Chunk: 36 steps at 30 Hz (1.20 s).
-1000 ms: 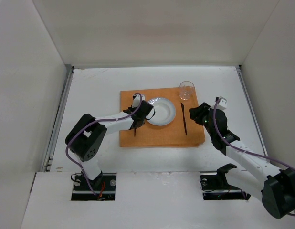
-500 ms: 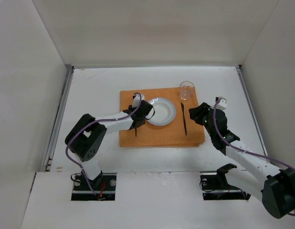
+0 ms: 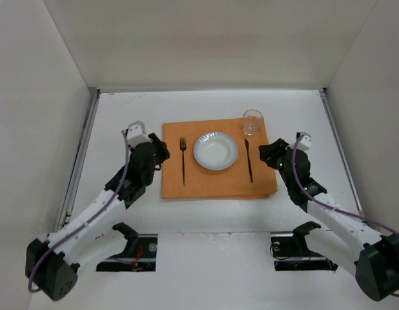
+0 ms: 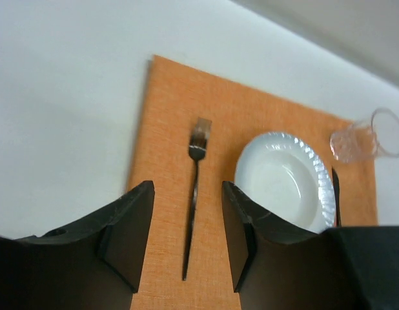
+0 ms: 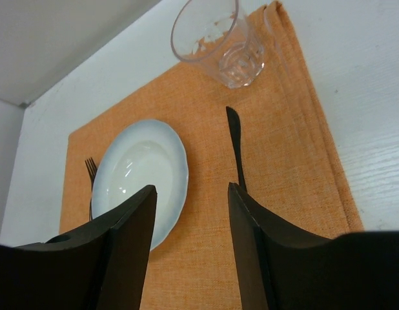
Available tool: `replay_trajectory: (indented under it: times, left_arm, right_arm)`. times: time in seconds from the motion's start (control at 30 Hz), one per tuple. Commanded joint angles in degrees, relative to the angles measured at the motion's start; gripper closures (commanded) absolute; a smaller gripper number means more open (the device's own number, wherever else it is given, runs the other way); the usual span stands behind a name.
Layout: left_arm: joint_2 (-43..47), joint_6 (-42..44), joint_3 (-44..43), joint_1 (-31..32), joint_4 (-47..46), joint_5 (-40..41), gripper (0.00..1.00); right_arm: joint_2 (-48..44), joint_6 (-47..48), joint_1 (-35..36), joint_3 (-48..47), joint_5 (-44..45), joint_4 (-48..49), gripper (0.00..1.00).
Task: Set the dinner table for one person
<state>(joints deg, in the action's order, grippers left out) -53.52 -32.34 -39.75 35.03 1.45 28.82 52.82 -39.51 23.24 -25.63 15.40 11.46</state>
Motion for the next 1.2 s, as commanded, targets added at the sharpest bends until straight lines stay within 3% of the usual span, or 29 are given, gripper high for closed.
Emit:
replay_trajectory:
  times: [0.0,0.17,0.27,0.33,0.47,0.57,0.77,1.17]
  left_arm:
    - [8.13,-6.49,8.26,-6.57,2.93,0.81,0.56]
    - [12.74,-12.13,16.00,-20.80,9.52,-5.42,0.54]
    - [11.60,-14.24,19.08,-27.76,9.97,-10.17,0.54]
    - [10.98,-15.12,20.23,-30.23,9.36,-11.94,0.54]
    - [12.03,-15.21,21.46,-32.87,6.20,-14.58,0.53]
    - [10.90,-15.48,20.94,-33.05,5.75,-14.76,0.52]
    - [6.32,-15.74,19.53,-32.08,4.88,-14.76,0.52]
    - [6.50,-15.39,17.86,-29.63,3.38,-14.49,0.57]
  right_arm:
    - [-4.99,-1.18,-2.10,1.71,5.16,3.83,0.50]
    - [-8.08,-4.17,-5.18,3.74,6.05,3.57,0.75]
    - [-6.15,-5.14,-5.80,3.57,5.78,3.04,0.77]
    - [-4.66,-5.58,-5.89,3.39,5.96,3.12,0.73]
    - [-2.99,-7.25,-6.33,3.65,5.43,3.92,0.49]
    - [-3.16,-7.43,-6.68,4.09,5.52,4.35,0.42]
    - [-2.72,-7.52,-6.59,4.36,3.68,6.02,0.37]
    - [-2.46,-7.60,-7.47,4.54,1.92,6.82,0.36]
